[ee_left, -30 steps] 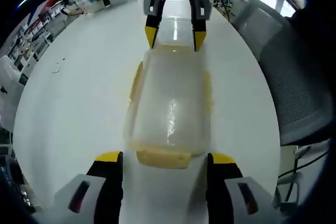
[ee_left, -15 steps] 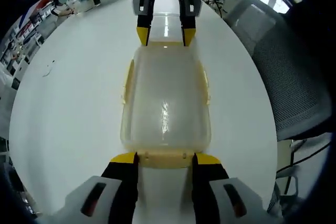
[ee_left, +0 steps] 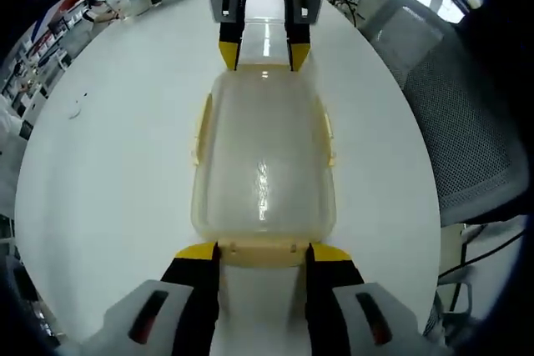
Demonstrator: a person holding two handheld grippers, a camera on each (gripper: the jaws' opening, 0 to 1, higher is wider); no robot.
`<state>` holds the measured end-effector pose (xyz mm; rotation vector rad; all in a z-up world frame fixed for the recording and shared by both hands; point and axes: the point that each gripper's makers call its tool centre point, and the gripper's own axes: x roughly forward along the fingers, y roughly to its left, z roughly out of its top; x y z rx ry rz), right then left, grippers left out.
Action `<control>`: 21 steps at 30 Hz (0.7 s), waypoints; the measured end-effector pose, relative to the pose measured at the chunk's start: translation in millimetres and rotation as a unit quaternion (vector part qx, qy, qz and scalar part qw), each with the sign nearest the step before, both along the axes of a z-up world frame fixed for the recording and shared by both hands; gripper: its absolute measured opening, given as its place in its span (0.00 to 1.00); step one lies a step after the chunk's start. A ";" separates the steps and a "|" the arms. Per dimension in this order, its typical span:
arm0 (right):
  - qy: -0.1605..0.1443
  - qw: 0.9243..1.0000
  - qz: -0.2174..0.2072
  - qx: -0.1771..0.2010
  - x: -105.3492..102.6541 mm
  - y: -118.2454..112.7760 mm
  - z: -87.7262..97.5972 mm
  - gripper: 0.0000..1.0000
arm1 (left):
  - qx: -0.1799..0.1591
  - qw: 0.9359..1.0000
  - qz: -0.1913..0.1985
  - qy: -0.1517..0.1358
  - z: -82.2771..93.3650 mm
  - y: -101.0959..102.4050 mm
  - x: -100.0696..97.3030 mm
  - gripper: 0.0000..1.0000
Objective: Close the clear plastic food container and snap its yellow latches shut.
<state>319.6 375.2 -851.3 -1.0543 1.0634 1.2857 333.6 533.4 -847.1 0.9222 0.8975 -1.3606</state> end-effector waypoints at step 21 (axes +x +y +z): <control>-0.003 0.999 0.014 0.036 -2.3 9.7 21.3 0.36 | 0.002 1.000 0.009 -0.024 15.8 12.3 -9.0 0.34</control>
